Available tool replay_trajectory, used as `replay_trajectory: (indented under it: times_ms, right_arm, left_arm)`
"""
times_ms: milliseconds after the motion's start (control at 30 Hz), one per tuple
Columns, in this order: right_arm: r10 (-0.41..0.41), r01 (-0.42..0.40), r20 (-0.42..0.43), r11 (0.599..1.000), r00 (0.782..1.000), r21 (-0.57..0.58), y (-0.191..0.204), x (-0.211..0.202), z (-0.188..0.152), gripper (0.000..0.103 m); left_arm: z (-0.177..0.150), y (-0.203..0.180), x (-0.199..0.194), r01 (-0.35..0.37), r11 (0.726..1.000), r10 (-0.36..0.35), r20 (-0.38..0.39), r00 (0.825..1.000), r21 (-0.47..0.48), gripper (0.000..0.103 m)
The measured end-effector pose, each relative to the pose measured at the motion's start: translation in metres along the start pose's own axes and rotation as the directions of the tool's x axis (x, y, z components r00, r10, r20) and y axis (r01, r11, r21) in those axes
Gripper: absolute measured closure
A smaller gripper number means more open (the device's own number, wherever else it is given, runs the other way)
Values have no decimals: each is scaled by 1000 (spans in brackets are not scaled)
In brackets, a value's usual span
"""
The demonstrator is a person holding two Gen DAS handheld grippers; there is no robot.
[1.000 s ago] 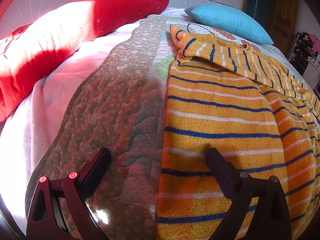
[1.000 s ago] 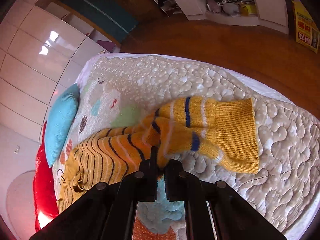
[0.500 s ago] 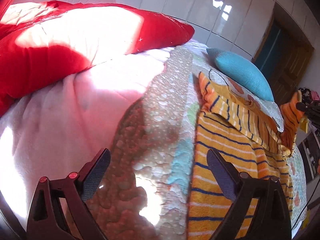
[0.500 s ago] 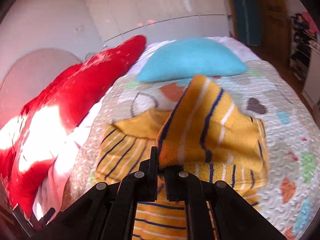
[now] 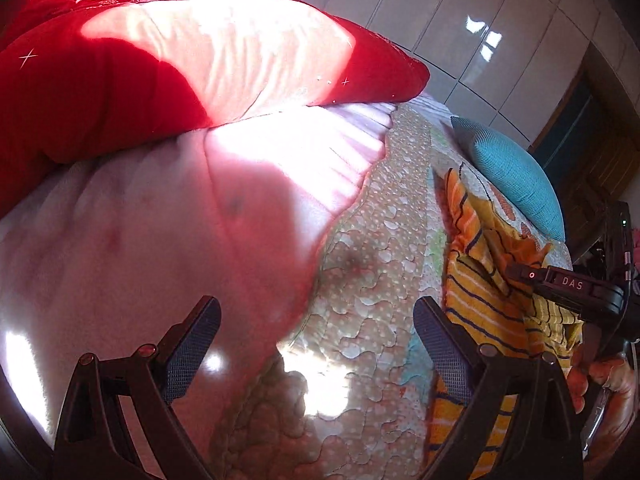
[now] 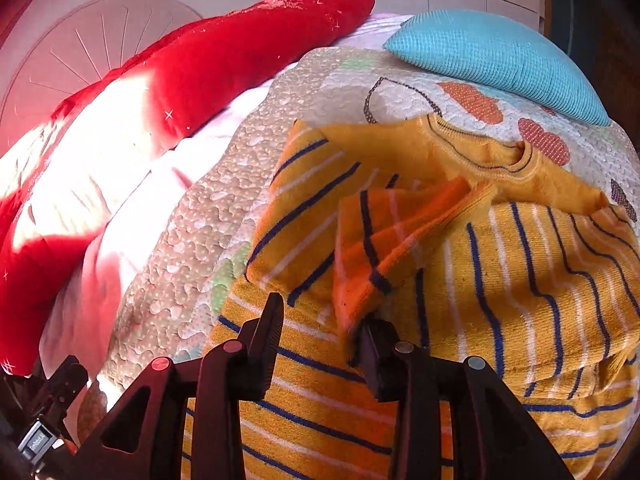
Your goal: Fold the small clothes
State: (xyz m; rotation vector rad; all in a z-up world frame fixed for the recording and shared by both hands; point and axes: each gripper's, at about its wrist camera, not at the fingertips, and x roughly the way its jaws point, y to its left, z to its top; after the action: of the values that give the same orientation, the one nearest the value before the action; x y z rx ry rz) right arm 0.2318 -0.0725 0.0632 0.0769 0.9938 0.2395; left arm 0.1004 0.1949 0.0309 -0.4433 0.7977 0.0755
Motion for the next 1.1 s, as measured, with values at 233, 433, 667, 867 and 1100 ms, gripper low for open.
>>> replay_trajectory:
  times_ms: [233,433,667,867,1100]
  right_arm:
    - [-142,146,59,988,988,-59,6,-7,14,44]
    - [0,0,-4,997,1000,81,-5,16,17,38]
    - [109,-111,-21,990,994,-91,64,31,20,31]
    - [151,-152,-16,982,988,-108,72,19,24,31]
    - [-166,166,51,986,985,1,-29,-20,22,31]
  left_arm:
    - [-6,-14,0,-6,999,6,4,1000,45,7]
    - [-5,-9,5,7,1000,-6,-19,1000,22,7]
    - [-1,-5,-1,-17,1000,17,22,1000,11,7]
    - [2,3,3,-8,1000,8,1,1000,-19,7]
    - [-2,-15,3,17,999,-17,-1,1000,34,7]
